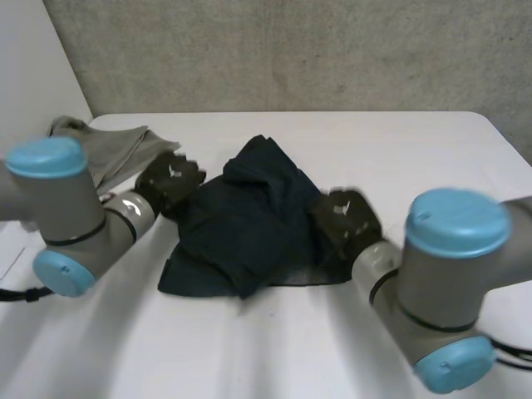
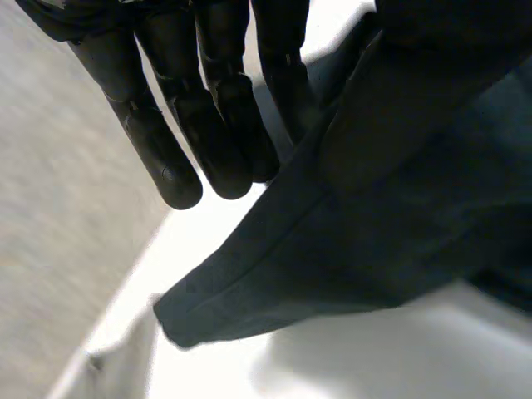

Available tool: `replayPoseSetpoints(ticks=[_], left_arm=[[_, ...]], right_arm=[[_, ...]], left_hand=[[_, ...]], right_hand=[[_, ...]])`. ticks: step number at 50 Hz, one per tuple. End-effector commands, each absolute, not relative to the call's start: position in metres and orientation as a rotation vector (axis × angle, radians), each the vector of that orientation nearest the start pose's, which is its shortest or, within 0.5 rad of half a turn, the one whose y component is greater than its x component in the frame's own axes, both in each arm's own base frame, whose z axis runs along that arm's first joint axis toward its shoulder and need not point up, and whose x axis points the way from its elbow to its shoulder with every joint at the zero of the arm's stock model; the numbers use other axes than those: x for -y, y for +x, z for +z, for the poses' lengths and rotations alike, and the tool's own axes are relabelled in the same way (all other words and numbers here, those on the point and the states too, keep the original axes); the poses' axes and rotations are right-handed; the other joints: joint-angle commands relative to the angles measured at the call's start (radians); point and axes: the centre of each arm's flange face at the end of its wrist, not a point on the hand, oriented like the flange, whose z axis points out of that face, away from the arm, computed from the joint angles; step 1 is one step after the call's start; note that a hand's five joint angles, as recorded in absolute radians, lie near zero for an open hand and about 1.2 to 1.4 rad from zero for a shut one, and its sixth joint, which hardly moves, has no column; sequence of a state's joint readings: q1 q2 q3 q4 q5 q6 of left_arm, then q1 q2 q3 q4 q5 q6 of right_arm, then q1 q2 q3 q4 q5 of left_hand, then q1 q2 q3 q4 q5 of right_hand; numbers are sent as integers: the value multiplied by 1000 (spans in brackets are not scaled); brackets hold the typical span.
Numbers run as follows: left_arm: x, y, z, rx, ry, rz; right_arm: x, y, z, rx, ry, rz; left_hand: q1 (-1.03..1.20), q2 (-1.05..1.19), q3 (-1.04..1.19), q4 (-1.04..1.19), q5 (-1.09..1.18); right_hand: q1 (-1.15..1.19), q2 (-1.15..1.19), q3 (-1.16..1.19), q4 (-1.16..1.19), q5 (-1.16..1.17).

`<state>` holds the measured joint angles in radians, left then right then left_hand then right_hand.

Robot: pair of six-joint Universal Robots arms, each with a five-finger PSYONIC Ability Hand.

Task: Fold the laundry.

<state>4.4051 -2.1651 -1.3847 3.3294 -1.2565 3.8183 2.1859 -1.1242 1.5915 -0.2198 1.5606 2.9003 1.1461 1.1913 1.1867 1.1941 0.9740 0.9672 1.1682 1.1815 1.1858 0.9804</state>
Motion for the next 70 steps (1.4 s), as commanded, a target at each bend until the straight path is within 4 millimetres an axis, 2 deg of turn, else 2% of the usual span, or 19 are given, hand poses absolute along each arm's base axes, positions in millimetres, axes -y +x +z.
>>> replayPoseSetpoints(ticks=[1, 4, 8, 10, 14, 16, 19, 22, 25, 26, 27, 29, 33, 38, 45, 49, 54, 59, 70], left_arm=[[290, -276, 276, -1857, 1235, -2330], [266, -266, 324, -1800, 1111, -2505], [239, -257, 358, -1789, 1000, -2666], [230, -255, 361, -1820, 981, -2700], [215, -265, 348, -1964, 1018, -2699], [212, -283, 318, -2099, 1111, -2615], [217, -298, 287, -2222, 1172, -2507], [226, -302, 269, -2281, 1153, -2430], [237, -303, 259, -2286, 1098, -2375], [238, -302, 259, -2277, 1088, -2369], [240, -301, 259, -2248, 1076, -2358], [240, -300, 260, -2219, 1075, -2349], [240, -299, 264, -2145, 1106, -2340], [239, -296, 274, -2090, 1105, -2371], [246, -297, 277, -2063, 1088, -2392], [254, -301, 272, -2063, 1090, -2390], [258, -302, 271, -2066, 1086, -2391], [258, -302, 270, -2067, 1084, -2390], [260, -303, 271, -2051, 1078, -2403]], right_arm=[[231, 296, 267, -1924, -983, -2099], [247, 274, 307, -1919, -984, -2244], [261, 260, 344, -1894, -1008, -2331], [264, 261, 355, -1899, -1058, -2294], [287, 275, 339, -1962, -1183, -2096], [299, 285, 328, -1967, -1235, -2003], [313, 294, 310, -1991, -1262, -1942], [323, 300, 293, -2024, -1263, -1893], [325, 299, 278, -2092, -1216, -1817], [324, 298, 276, -2114, -1192, -1798], [322, 293, 268, -2182, -1111, -1738], [317, 289, 261, -2244, -1010, -1669], [295, 278, 252, -2326, -775, -1526], [254, 263, 247, -2288, -520, -1421], [213, 260, 211, -2317, -434, -1222], [185, 267, 195, -2338, -403, -1091], [172, 279, 185, -2309, -408, -1062], [171, 288, 172, -2329, -374, -1094], [172, 307, 166, -2326, -341, -1112]], left_hand=[[250, 205, 210, 202, 248], [250, 205, 210, 202, 248], [250, 205, 210, 202, 248], [250, 205, 210, 202, 248], [250, 205, 210, 202, 248], [250, 205, 210, 202, 248], [250, 205, 210, 202, 248], [250, 205, 210, 202, 248], [250, 205, 210, 202, 248], [250, 205, 210, 202, 248], [250, 205, 210, 202, 248], [250, 205, 210, 202, 248], [250, 205, 210, 202, 248], [250, 205, 210, 202, 248], [250, 205, 210, 202, 248], [250, 205, 210, 202, 248], [250, 205, 210, 202, 248], [250, 205, 210, 202, 248], [250, 205, 210, 202, 248]], right_hand=[[429, 228, 215, 210, 241], [429, 228, 215, 210, 241], [429, 228, 215, 210, 241], [429, 228, 215, 210, 241], [429, 228, 215, 210, 241], [429, 228, 215, 210, 241], [429, 228, 215, 210, 241], [429, 228, 215, 210, 241], [-114, -315, -328, -332, -301], [-279, -480, -493, -497, -466], [-603, -804, -817, -822, -791], [-793, -994, -1007, -1011, -980], [-793, -994, -1007, -1011, -980], [-780, -981, -994, -998, -967], [-768, -969, -982, -986, -955], [-777, -977, -991, -995, -964], [-777, -978, -991, -995, -964], [-771, -972, -985, -989, -958], [-771, -972, -985, -989, -958]])
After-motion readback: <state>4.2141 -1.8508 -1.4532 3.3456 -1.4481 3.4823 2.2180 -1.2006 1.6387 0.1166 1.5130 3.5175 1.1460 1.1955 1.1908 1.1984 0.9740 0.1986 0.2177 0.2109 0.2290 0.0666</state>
